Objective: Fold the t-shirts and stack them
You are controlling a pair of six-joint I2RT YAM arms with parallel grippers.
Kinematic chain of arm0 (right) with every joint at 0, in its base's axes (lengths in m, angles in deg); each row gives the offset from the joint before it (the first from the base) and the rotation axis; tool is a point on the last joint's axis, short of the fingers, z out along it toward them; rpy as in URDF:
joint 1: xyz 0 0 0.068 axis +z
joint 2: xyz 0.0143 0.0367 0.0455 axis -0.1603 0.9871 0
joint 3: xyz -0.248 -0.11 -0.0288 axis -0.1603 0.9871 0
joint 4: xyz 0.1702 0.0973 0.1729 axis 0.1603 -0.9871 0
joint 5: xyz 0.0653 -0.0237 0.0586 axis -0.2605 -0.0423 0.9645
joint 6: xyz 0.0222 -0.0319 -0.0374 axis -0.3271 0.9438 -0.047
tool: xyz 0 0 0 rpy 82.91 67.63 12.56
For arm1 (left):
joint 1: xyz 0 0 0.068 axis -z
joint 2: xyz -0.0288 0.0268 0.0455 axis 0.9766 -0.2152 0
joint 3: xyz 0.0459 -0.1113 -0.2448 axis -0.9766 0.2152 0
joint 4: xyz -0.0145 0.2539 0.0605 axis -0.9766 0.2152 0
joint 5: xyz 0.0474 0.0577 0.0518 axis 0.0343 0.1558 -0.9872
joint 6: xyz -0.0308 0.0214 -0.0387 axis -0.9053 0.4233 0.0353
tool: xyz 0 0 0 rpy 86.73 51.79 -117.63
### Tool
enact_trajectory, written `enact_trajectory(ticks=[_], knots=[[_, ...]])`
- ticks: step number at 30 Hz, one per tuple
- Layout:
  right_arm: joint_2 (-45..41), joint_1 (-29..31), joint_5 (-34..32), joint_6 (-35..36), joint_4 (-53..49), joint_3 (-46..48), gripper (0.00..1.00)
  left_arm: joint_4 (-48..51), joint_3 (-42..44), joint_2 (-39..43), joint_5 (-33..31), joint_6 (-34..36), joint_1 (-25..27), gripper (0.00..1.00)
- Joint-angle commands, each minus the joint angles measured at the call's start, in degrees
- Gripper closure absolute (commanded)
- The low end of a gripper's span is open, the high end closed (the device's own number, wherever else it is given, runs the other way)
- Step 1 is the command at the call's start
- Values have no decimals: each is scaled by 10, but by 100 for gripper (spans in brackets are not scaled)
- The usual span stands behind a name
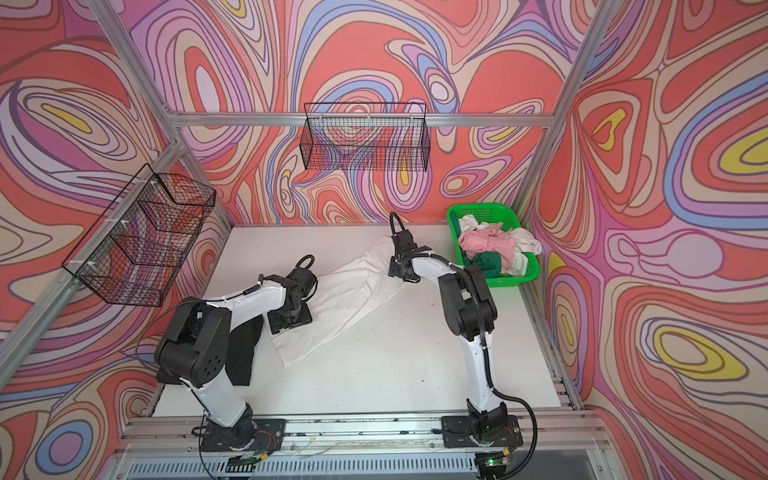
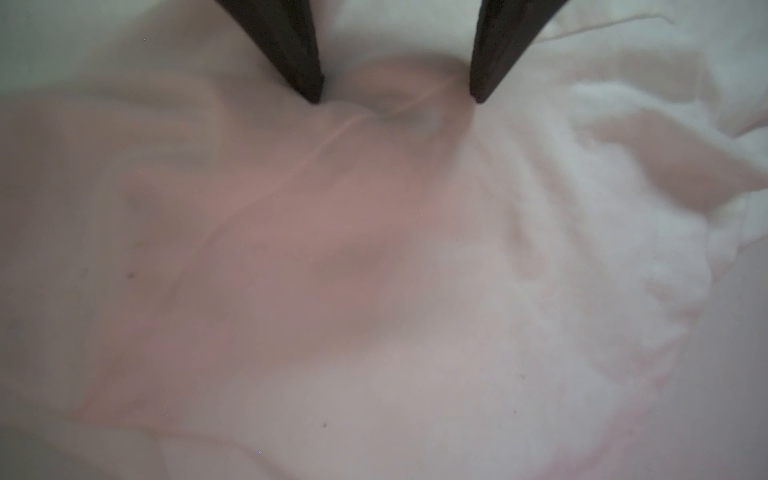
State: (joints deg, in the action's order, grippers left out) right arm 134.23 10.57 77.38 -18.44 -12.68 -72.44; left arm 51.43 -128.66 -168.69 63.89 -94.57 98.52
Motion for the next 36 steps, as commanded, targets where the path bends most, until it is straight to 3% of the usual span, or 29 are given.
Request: enact_trajectory(ticks=[1, 8, 18, 23, 28, 36], knots=[[53, -9, 1, 0, -24, -21, 39, -15, 28, -17, 60, -29, 4, 24], [115, -16, 7, 35, -52, -113, 39, -37, 94, 12, 130, -89, 65, 24], [172, -13, 86, 78, -75, -205, 39, -70, 198, 113, 186, -215, 197, 24], [162, -5, 113, 96, -77, -191, 39, -102, 234, 130, 197, -299, 292, 24], [140, 8, 90, 111, -92, -179, 39, -142, 247, 126, 205, -361, 367, 24], [48, 8, 55, 105, -80, -111, 38, -119, 244, 166, 177, -408, 431, 23]])
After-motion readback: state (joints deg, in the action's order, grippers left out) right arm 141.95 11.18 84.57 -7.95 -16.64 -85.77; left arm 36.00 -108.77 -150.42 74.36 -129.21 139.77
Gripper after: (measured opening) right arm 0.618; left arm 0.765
